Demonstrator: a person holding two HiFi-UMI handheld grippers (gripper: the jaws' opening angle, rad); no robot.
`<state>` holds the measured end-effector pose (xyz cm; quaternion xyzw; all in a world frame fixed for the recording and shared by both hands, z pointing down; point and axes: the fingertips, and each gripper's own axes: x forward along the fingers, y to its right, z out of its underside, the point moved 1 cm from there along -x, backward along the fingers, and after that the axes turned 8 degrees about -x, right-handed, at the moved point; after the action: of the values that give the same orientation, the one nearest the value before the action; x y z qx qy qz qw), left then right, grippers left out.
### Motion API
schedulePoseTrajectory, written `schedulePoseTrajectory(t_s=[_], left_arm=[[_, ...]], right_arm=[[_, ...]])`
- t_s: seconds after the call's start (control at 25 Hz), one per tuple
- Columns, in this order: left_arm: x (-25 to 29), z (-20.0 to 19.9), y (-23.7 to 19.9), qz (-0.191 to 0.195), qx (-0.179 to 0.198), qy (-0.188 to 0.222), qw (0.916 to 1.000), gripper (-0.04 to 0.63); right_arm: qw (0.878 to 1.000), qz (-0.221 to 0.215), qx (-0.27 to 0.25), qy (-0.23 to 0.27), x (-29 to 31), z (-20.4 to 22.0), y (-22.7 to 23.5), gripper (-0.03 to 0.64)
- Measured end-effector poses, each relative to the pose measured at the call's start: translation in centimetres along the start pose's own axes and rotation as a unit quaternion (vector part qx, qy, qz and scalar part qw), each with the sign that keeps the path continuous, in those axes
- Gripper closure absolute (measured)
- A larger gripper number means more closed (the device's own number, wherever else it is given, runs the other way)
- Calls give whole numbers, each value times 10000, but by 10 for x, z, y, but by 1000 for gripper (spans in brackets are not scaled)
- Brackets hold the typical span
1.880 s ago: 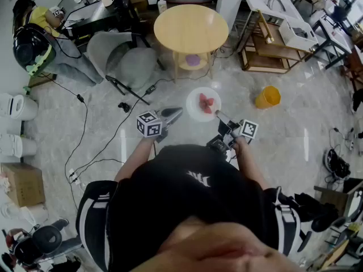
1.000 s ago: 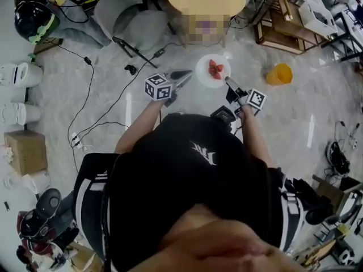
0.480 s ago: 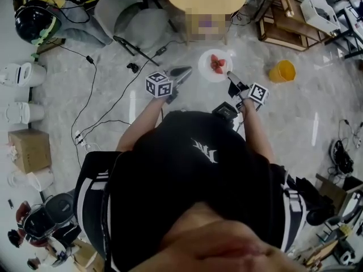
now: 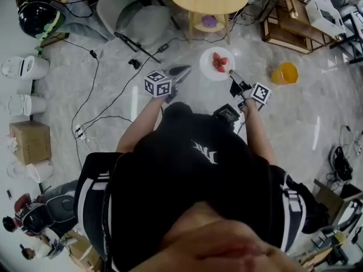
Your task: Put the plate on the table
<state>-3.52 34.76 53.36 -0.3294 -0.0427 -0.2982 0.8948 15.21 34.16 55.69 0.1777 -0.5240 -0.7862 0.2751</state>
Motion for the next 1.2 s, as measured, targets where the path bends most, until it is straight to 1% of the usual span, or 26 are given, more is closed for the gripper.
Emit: schedulePoseTrajectory(t_s=[0.16, 0.36, 0.56, 0.64, 0.96, 1.2], left_arm=[[1, 4, -5, -17, -90, -49, 9999, 594], [10, -3, -19, 20, -146, -66, 9999, 594], [23, -24, -46, 138, -179, -114, 9997, 594], [28, -36, -59, 191, -162, -129, 9996, 594], [42, -86, -115, 329, -173, -87, 9993, 594], [47, -115, -153, 451, -264, -69, 9986, 594]], right_arm=[[10000, -49, 79, 36, 4, -6, 1, 603], [9999, 51, 101, 35, 17, -20, 11, 603], [9999, 117, 71, 57, 46, -37, 20, 604], [9998, 195, 46, 61, 58, -46, 26, 604], [9997, 235, 55, 62, 119, -82, 33, 604], [9991, 350, 176, 147, 163, -104, 38, 603]])
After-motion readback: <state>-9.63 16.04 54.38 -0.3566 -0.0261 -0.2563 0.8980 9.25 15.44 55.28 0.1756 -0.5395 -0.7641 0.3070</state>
